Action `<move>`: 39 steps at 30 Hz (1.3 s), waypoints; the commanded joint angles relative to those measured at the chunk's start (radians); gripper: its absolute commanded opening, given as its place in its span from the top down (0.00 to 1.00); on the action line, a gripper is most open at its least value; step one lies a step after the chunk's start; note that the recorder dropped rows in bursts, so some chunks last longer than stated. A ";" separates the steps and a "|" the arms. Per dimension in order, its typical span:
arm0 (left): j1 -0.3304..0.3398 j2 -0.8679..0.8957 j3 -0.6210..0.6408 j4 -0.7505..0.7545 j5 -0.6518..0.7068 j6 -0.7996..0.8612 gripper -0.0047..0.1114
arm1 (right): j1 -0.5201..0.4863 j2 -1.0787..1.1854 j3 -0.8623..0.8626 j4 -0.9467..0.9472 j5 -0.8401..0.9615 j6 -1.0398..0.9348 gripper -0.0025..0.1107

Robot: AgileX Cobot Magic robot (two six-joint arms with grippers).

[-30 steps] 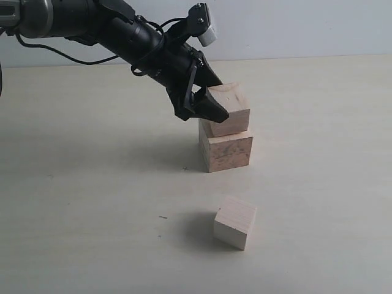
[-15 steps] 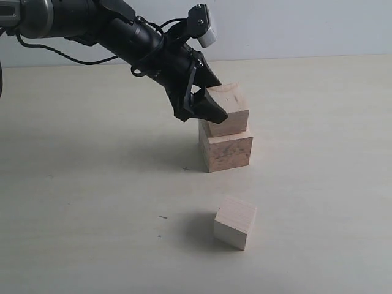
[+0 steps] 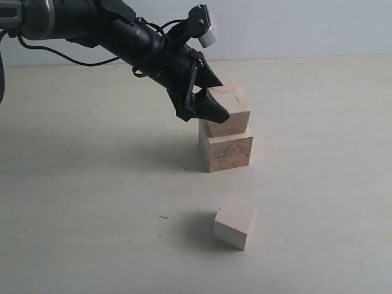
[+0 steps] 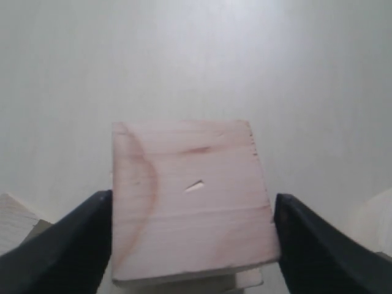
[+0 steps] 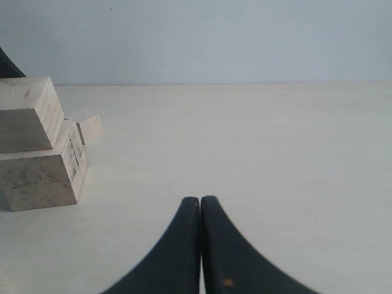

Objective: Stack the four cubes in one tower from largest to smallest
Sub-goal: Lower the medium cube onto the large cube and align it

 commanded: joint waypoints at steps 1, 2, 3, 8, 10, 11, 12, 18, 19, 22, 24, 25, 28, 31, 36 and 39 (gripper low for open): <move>-0.003 -0.003 -0.007 -0.058 -0.005 -0.008 0.38 | -0.006 -0.006 0.002 -0.004 -0.002 0.002 0.98; -0.003 -0.003 -0.007 -0.063 -0.008 -0.008 0.38 | -0.006 -0.006 0.002 -0.004 -0.002 0.002 0.98; -0.003 -0.003 -0.007 -0.064 -0.011 -0.008 0.38 | -0.006 -0.006 0.002 -0.004 -0.002 0.002 0.98; -0.003 -0.003 -0.007 -0.071 -0.040 -0.023 0.33 | -0.006 -0.006 0.002 -0.004 -0.002 0.002 0.98; -0.003 -0.003 -0.007 -0.071 -0.042 -0.057 0.28 | -0.006 -0.006 0.002 -0.004 -0.002 0.002 0.98; -0.003 -0.003 -0.007 -0.071 -0.042 -0.079 0.26 | -0.006 -0.006 0.002 -0.004 -0.002 0.002 0.98; -0.003 -0.003 -0.007 -0.069 -0.042 -0.092 0.25 | -0.006 -0.006 0.002 -0.004 -0.002 0.002 0.98; -0.003 -0.003 -0.007 -0.070 -0.042 -0.094 0.24 | -0.006 -0.006 0.002 -0.004 -0.002 0.002 0.98; -0.003 -0.003 -0.007 -0.070 -0.042 -0.094 0.24 | -0.006 -0.006 0.002 -0.004 -0.002 0.002 0.98; -0.003 -0.003 -0.007 -0.070 -0.042 -0.094 0.24 | -0.006 -0.006 0.002 -0.004 -0.002 0.002 0.98; -0.003 -0.003 -0.007 -0.064 -0.042 -0.093 0.24 | -0.006 -0.006 0.002 -0.004 -0.002 0.002 0.98; -0.003 -0.003 -0.007 -0.060 -0.042 -0.093 0.24 | -0.006 -0.006 0.002 -0.004 -0.002 0.002 0.98; -0.003 -0.003 -0.007 -0.055 -0.044 -0.090 0.24 | -0.006 -0.006 0.002 -0.004 -0.002 0.002 0.98; -0.003 -0.003 -0.007 -0.055 -0.050 -0.076 0.24 | -0.006 -0.006 0.002 -0.004 -0.002 0.002 0.98; -0.003 -0.003 -0.007 -0.053 -0.054 -0.058 0.24 | -0.006 -0.006 0.002 -0.004 -0.002 0.002 0.98; -0.003 -0.003 -0.007 -0.030 -0.037 -0.058 0.24 | -0.006 -0.006 0.002 -0.004 -0.002 0.002 0.98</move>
